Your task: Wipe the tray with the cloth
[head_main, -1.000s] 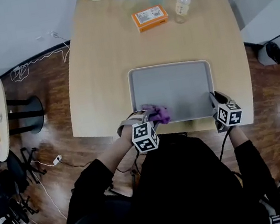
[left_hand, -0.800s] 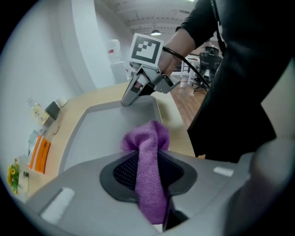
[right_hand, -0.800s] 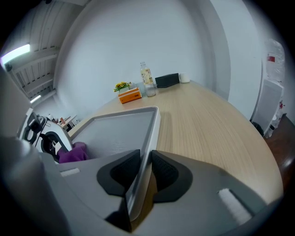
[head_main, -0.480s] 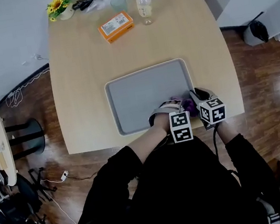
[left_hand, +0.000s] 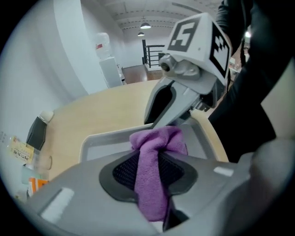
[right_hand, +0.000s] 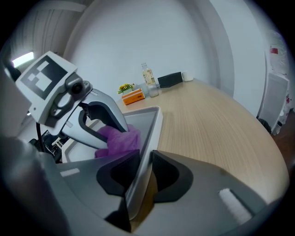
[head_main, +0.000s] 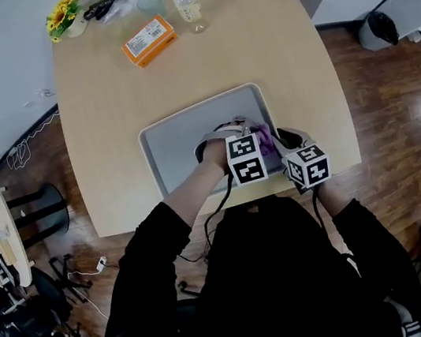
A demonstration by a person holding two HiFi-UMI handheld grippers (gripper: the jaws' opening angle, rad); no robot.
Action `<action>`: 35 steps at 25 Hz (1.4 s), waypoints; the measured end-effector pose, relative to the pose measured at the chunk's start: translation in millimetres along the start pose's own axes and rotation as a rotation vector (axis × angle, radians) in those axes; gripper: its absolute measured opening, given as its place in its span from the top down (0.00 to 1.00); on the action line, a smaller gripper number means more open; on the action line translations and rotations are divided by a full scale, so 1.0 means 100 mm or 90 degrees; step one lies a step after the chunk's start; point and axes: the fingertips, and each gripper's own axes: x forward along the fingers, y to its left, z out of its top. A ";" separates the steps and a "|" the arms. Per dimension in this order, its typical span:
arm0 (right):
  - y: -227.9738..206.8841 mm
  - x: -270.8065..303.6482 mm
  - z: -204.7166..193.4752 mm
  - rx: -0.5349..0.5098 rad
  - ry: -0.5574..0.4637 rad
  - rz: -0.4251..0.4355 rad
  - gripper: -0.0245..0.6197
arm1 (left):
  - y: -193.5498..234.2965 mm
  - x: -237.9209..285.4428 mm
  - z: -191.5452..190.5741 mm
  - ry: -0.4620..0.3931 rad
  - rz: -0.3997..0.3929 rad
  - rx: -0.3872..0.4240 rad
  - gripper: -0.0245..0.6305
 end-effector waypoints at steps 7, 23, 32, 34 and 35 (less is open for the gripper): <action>-0.03 -0.03 -0.02 -0.005 0.004 0.007 0.82 | 0.53 0.12 0.13 0.004 0.071 0.015 0.82; -0.10 0.00 -0.02 -0.003 0.010 -0.004 0.82 | 0.76 -0.58 -1.68 0.051 0.149 -0.066 0.84; -0.10 0.03 -0.02 -0.006 0.018 -0.046 0.82 | 0.50 -0.99 -2.74 0.065 0.202 -0.225 0.84; -0.09 0.03 -0.02 -0.005 0.019 -0.058 0.83 | 0.42 -1.01 -2.75 0.056 0.223 -0.255 0.84; -0.09 0.04 -0.03 -0.004 0.019 -0.065 0.83 | 0.35 -1.00 -2.74 0.057 0.232 -0.261 0.85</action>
